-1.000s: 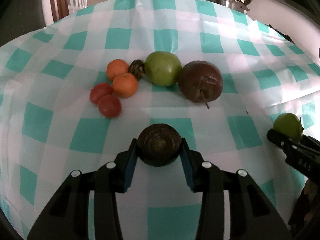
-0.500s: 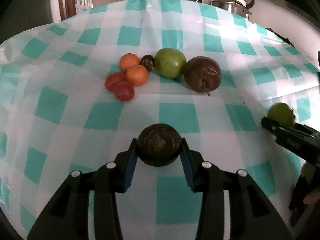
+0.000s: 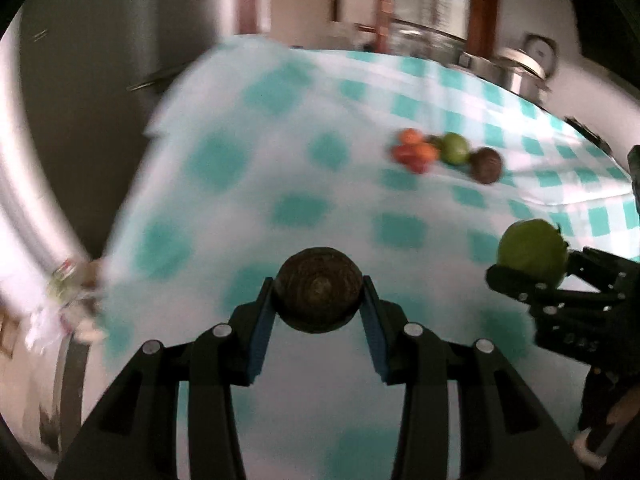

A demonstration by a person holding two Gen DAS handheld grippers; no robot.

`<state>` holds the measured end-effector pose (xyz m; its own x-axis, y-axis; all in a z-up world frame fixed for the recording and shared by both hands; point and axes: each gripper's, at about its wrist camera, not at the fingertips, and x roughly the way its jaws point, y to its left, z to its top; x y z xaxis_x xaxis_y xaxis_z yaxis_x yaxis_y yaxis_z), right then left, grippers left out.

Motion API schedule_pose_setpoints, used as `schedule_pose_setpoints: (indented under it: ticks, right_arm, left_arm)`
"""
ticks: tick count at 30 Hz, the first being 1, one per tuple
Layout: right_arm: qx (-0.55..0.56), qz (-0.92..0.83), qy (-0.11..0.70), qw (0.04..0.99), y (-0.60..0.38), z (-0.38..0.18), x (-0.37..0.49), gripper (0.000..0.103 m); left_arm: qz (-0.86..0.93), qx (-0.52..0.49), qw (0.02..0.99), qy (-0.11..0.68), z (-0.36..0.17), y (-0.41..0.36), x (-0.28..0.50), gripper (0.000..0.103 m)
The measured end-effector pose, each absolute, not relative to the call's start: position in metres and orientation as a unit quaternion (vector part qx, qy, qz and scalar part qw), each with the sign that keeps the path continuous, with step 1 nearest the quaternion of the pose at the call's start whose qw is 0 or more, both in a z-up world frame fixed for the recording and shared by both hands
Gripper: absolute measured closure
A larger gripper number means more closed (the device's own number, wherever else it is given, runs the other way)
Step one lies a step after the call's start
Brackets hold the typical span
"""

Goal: Organize fruits
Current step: 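Carry both held fruits off the table down into the white bin, then open both tools to drop the fruits into the bin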

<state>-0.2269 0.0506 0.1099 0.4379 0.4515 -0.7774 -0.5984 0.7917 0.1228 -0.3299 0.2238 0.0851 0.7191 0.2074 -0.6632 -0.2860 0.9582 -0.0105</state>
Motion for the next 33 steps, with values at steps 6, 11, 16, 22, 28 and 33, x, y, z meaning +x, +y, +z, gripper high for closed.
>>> schedule_pose_setpoints:
  ticks: [6,11,16,22,28,33]
  right_arm:
    - [-0.16,0.422,0.397,0.799,0.142,0.117,-0.312,0.043]
    - [-0.232,0.491,0.393,0.742,0.203,0.087,-0.377,0.043]
    - [-0.311,0.539,0.415,0.663,0.244,0.028,-0.43,0.043]
    - [-0.386,0.514,0.494,0.586,0.293,-0.072,-0.443,0.043]
    - [-0.419,0.499,0.513,0.559,0.311,-0.1,-0.457,0.043]
    - [-0.439,0.49,0.52,0.545,0.318,-0.108,-0.466,0.042]
  left_arm:
    - [0.212,-0.073,0.9,0.375,0.074,0.304,-0.436,0.061]
    - [0.268,-0.134,0.86,0.413,0.026,0.37,-0.506,0.061]
    - [0.293,-0.179,0.809,0.476,-0.039,0.41,-0.538,0.061]
    - [0.294,-0.189,0.748,0.564,-0.101,0.429,-0.513,0.061]
    - [0.294,-0.197,0.706,0.613,-0.141,0.424,-0.487,0.06]
    - [0.298,-0.204,0.705,0.61,-0.139,0.422,-0.493,0.058]
